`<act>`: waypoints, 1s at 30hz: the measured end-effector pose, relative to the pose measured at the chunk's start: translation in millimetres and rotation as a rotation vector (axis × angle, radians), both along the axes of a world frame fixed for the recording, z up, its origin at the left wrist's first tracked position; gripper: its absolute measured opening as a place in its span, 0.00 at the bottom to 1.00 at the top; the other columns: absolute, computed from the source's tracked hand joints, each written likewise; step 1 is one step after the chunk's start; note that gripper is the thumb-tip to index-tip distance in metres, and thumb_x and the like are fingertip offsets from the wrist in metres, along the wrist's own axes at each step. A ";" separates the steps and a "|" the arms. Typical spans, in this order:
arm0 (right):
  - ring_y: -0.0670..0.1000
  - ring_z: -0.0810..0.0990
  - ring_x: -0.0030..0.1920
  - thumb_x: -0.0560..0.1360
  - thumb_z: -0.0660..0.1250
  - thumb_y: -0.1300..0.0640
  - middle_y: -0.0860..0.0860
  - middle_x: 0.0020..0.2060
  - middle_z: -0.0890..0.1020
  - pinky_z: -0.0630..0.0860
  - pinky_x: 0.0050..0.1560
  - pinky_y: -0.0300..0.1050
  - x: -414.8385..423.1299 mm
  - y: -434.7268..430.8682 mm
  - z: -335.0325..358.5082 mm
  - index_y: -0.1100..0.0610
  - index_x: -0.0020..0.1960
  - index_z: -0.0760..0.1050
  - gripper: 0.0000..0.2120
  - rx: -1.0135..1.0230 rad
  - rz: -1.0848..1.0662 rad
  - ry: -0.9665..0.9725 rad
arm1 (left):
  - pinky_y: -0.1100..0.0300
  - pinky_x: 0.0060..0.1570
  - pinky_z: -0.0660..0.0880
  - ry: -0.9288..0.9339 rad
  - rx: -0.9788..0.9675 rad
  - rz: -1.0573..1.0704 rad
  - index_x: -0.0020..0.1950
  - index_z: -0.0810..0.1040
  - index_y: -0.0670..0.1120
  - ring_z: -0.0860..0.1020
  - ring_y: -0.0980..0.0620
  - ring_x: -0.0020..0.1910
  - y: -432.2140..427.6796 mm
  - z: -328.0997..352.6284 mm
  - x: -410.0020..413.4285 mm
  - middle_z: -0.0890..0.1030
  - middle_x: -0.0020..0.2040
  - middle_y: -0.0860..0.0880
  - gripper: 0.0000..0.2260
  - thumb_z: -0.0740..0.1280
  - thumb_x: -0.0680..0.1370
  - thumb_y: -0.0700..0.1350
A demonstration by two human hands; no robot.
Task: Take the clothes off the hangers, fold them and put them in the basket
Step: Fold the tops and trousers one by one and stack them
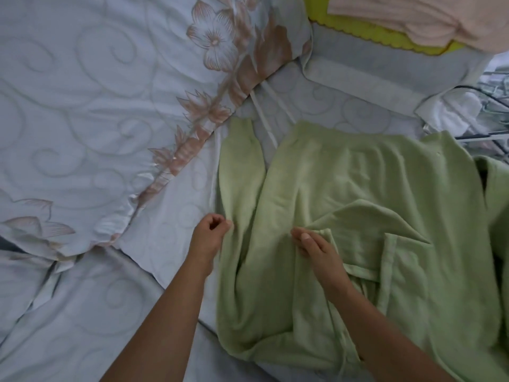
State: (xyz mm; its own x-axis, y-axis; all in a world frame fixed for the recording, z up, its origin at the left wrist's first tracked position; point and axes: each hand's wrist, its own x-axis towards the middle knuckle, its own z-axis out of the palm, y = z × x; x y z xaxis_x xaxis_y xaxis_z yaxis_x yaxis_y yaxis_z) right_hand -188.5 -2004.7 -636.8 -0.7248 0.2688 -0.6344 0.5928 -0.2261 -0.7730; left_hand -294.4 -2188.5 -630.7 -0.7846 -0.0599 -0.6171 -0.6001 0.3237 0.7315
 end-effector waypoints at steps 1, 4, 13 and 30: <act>0.47 0.77 0.60 0.81 0.56 0.57 0.52 0.59 0.79 0.71 0.64 0.45 1.2 0.0 3.4 0.53 0.57 0.76 0.11 -0.055 -0.032 0.002 | 0.62 0.41 0.70 0.018 0.124 0.017 0.39 0.72 0.45 0.72 0.51 0.39 4.2 11.2 -1.8 0.73 0.37 0.48 0.08 0.64 0.77 0.36; 0.48 0.79 0.55 0.78 0.57 0.47 0.55 0.59 0.80 0.75 0.55 0.42 5.1 7.3 13.2 0.53 0.55 0.76 0.14 -0.217 -0.132 0.009 | 0.66 0.41 0.69 0.190 0.329 -0.186 0.39 0.70 0.46 0.71 0.60 0.36 39.6 54.4 7.6 0.72 0.38 0.50 0.09 0.67 0.73 0.34; 0.51 0.84 0.44 0.53 0.65 0.26 0.54 0.51 0.83 0.80 0.37 0.46 67.8 125.7 43.1 0.54 0.52 0.82 0.39 -0.417 -0.448 0.007 | 0.64 0.49 0.73 0.015 0.364 -0.656 0.43 0.76 0.53 0.75 0.62 0.43 140.0 51.8 106.1 0.78 0.44 0.54 0.03 0.67 0.75 0.45; 0.47 0.74 0.33 0.71 0.71 0.54 0.48 0.31 0.77 0.68 0.36 0.33 62.8 149.9 7.3 0.52 0.35 0.75 0.08 0.759 0.193 0.224 | 0.57 0.42 0.67 0.210 -0.570 -0.315 0.53 0.75 0.37 0.76 0.41 0.52 154.6 -7.5 -34.0 0.78 0.52 0.40 0.10 0.63 0.77 0.42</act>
State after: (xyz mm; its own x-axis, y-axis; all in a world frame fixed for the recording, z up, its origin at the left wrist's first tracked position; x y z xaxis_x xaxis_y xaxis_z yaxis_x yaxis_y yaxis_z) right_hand -125.7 -1854.8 -629.4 -0.8904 0.4245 -0.1640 0.3808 0.4976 -0.7793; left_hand -328.4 -2033.9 -638.2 -0.9177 -0.0791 -0.3894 -0.2775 0.8289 0.4857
